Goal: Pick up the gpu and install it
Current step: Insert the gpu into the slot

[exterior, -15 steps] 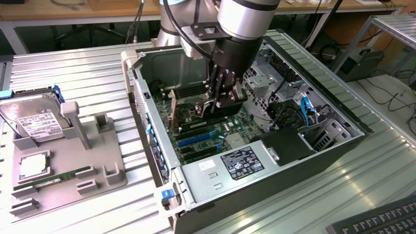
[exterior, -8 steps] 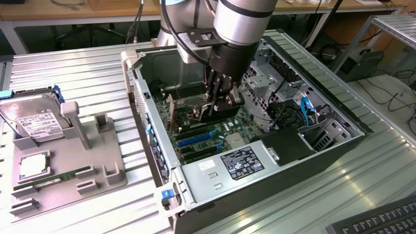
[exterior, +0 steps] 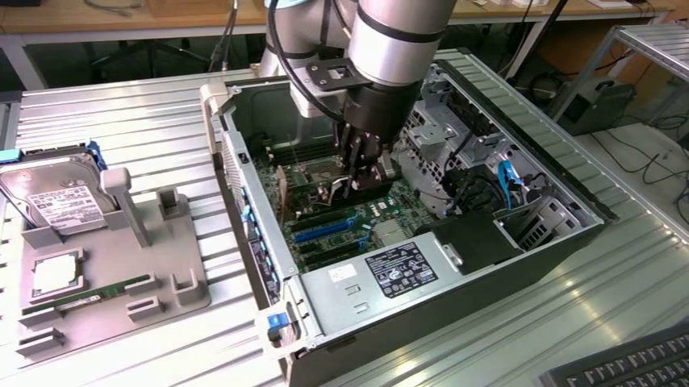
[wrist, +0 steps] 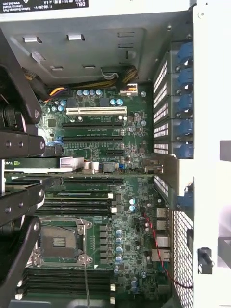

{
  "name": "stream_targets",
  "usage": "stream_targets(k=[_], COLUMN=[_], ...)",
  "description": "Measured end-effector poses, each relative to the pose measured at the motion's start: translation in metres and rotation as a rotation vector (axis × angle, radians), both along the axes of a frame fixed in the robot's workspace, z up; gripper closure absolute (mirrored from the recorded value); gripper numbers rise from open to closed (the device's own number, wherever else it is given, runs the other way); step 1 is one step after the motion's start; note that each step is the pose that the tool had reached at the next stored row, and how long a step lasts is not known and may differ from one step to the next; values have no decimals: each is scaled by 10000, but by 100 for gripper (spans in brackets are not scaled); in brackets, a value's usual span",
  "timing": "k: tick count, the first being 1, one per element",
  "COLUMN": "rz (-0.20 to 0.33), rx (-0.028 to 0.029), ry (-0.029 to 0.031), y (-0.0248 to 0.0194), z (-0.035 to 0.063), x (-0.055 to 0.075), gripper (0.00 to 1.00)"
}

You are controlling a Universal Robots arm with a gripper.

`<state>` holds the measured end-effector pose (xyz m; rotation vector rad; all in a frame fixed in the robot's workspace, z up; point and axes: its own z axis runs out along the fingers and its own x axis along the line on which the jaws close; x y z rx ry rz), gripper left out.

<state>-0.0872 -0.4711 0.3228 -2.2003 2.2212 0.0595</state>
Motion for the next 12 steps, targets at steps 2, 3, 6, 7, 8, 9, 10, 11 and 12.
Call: stream_targets(k=[2, 3, 6, 7, 8, 9, 10, 11, 12], rz=[4, 3, 5, 5, 5, 5, 5, 41, 97], rx=[0, 0, -1, 0, 0, 1, -2, -37, -97], ry=[-10, -15, -24, -31, -36, -61, -79, -93, -92], y=[1, 4, 30, 47, 59, 71, 71, 71, 71], z=[-34, -52, -101, -123, -138, -188, -216, -270, -298], x=[-2, -5, -11, -15, -19, -47, -76, -109, -114], gripper=[74, 74, 74, 74, 74, 74, 74, 74, 74])
